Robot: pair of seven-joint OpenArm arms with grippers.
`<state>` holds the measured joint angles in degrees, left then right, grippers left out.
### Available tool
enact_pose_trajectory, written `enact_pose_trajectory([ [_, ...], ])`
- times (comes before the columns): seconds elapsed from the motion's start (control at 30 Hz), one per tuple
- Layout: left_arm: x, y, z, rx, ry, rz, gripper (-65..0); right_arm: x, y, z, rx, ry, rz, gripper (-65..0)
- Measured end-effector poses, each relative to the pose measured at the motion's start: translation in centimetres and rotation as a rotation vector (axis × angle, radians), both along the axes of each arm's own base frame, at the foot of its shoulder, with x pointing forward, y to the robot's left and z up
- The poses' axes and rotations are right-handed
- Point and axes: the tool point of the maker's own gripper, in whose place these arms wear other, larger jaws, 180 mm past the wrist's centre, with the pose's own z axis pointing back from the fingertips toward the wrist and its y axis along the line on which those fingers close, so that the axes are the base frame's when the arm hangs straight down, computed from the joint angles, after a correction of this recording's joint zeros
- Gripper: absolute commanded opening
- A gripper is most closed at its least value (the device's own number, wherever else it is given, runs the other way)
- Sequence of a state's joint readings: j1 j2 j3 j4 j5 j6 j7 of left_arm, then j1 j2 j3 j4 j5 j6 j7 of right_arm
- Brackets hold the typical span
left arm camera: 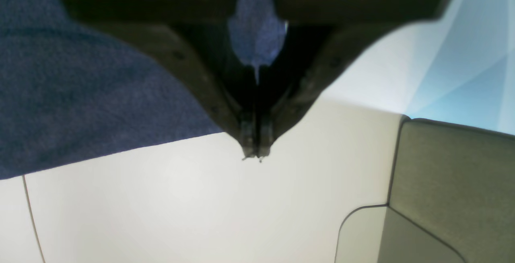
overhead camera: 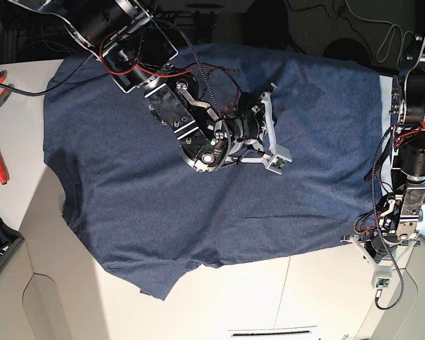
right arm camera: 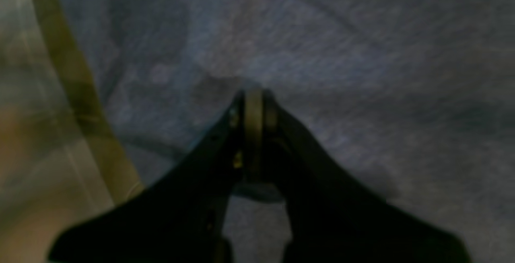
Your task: Layout the t-shirt on the table in an organized manner, then fold the t-shirt properly
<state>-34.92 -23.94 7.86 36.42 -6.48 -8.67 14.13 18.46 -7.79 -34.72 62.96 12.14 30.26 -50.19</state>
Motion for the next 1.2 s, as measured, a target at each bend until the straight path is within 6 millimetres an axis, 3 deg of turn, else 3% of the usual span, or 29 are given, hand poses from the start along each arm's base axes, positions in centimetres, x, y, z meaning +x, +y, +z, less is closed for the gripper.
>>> enact_pose_trajectory([
  [0.27,-0.2,0.0,-0.2,0.0,0.006,0.001,-65.0,6.3,-0.3,3.8,0.101,-0.123,-0.111,-65.0],
  [0.47,-0.8,0.0,-0.9,0.0,0.02,0.001,-65.0,11.4,-3.0,5.6,0.136,-0.224,-0.254,-65.0],
  [0.6,-1.1,0.0,-1.4,0.0,0.029,0.0,-65.0,13.7,-5.4,6.5,0.169,-0.246,-0.354,-65.0],
  [0.73,-1.7,0.0,-2.2,-0.004,0.062,0.0,-65.0,15.2,-10.4,5.6,0.13,-0.254,-0.449,-65.0],
  [0.93,-3.6,-1.1,-3.5,-0.207,0.17,-0.058,-65.0,16.6,-21.3,4.0,0.032,-0.261,-0.661,-65.0],
  [1.07,-4.9,-1.3,-2.5,-0.407,0.219,-0.093,-65.0,15.4,-26.9,2.8,0.02,-0.225,-0.781,-65.0],
  [1.2,-5.8,-5.7,0.8,-0.732,0.215,-0.246,-65.0,13.4,-30.1,2.4,0.066,-0.189,-0.852,-65.0],
])
